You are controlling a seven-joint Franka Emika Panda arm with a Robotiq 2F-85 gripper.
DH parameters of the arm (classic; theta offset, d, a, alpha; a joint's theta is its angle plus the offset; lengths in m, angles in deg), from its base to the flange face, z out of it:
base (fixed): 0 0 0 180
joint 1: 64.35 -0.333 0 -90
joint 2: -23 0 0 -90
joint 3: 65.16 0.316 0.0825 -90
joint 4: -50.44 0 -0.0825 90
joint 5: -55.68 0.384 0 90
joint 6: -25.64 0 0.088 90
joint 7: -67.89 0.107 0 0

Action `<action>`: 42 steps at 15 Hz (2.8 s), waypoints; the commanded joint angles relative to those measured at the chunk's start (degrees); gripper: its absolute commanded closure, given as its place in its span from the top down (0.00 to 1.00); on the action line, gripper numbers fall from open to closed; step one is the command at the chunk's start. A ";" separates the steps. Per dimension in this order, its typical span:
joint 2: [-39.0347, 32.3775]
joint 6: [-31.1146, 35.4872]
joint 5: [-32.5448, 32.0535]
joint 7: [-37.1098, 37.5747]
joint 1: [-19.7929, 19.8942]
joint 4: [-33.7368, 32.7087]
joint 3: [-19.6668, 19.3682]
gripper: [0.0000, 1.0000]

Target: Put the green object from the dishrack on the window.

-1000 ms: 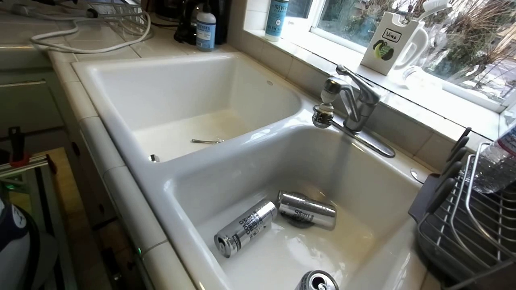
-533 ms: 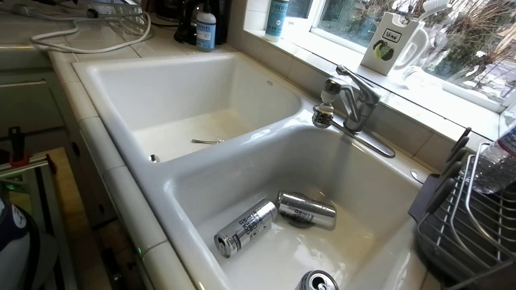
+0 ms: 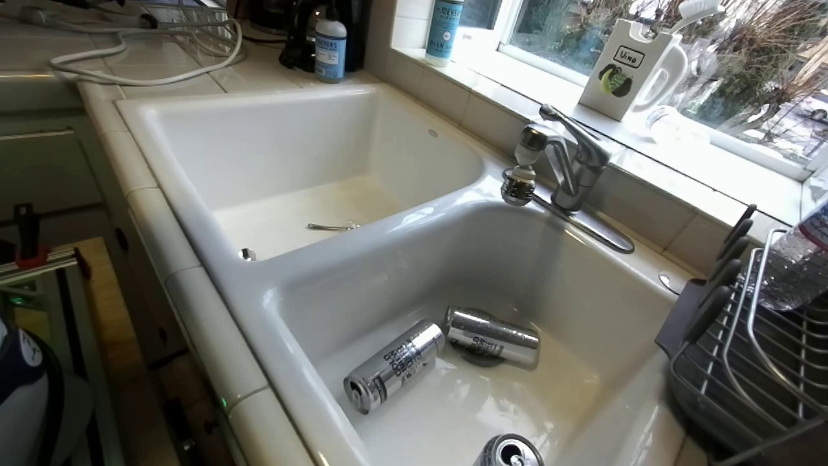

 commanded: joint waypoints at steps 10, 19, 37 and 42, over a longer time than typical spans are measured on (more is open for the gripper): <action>-4.14 -0.82 0.69 -0.65 2.86 -7.57 2.69 0.99; -5.23 -0.53 -0.36 1.04 2.34 -10.58 1.37 0.74; -14.16 -6.96 -1.10 7.79 3.00 -20.45 0.69 0.58; -13.14 -11.45 -2.63 12.82 2.29 -20.95 -1.90 0.95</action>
